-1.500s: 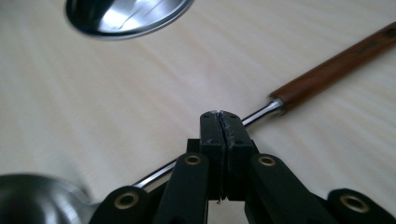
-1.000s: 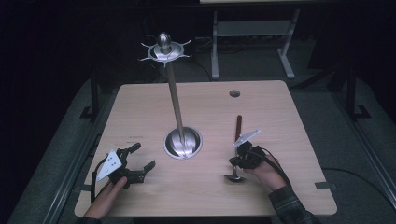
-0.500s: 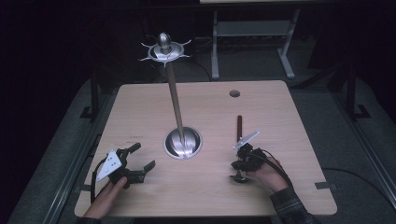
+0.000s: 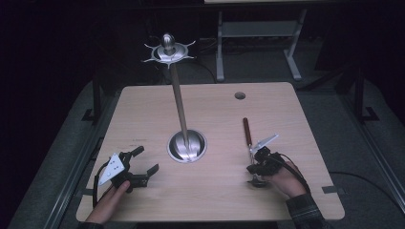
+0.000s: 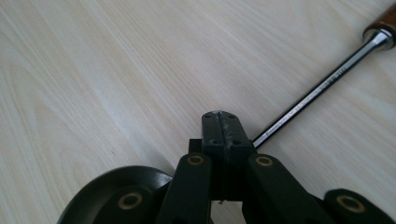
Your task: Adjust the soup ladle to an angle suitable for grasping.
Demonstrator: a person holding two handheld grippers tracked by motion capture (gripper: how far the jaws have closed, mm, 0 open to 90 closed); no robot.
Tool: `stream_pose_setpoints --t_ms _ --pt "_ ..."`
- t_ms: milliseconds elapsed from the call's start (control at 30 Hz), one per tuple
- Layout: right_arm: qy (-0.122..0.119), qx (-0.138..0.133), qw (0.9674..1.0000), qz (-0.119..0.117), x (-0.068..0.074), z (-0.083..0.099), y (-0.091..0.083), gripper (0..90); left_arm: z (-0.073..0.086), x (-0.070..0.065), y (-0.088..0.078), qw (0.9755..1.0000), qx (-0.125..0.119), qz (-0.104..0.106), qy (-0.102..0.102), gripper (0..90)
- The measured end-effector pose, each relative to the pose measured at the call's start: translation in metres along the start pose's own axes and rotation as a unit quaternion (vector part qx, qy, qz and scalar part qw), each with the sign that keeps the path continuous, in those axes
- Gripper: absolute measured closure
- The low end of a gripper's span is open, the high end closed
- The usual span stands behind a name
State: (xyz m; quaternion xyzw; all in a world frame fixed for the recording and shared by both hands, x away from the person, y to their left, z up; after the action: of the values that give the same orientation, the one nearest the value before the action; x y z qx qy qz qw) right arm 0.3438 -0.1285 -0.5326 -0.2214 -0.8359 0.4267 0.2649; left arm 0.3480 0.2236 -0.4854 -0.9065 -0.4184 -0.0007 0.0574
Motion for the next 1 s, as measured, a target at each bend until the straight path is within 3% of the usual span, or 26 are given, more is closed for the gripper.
stream_pose_setpoints --t_ms 633,900,1000 --pt "0.044 0.0 0.9987 0.025 -0.031 0.026 -0.027 89.9 0.0 0.0 0.0 1.0 0.0 0.0 -0.001 9.7" --pt "0.051 0.002 0.9983 0.026 -0.037 0.029 -0.031 89.9 0.0 0.0 0.0 1.0 0.0 0.0 -0.002 9.7" --pt "0.047 0.006 0.9982 0.038 -0.041 0.03 -0.033 90.0 0.0 0.0 0.0 1.0 -0.001 0.0 -0.002 9.7"
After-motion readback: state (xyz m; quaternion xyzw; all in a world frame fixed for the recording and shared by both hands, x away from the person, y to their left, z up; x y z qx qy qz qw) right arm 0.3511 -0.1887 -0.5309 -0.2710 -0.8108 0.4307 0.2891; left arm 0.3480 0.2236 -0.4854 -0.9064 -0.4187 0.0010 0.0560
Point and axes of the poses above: each handheld gripper's, and its own axes: y roughly forward along the jaws, z roughly out of its underside, x roughly to its left, the point moved 10 cm from there along y, roughly forward along the jaws, and after that the axes turned 7 degrees about -z, right-handed, at the moved point
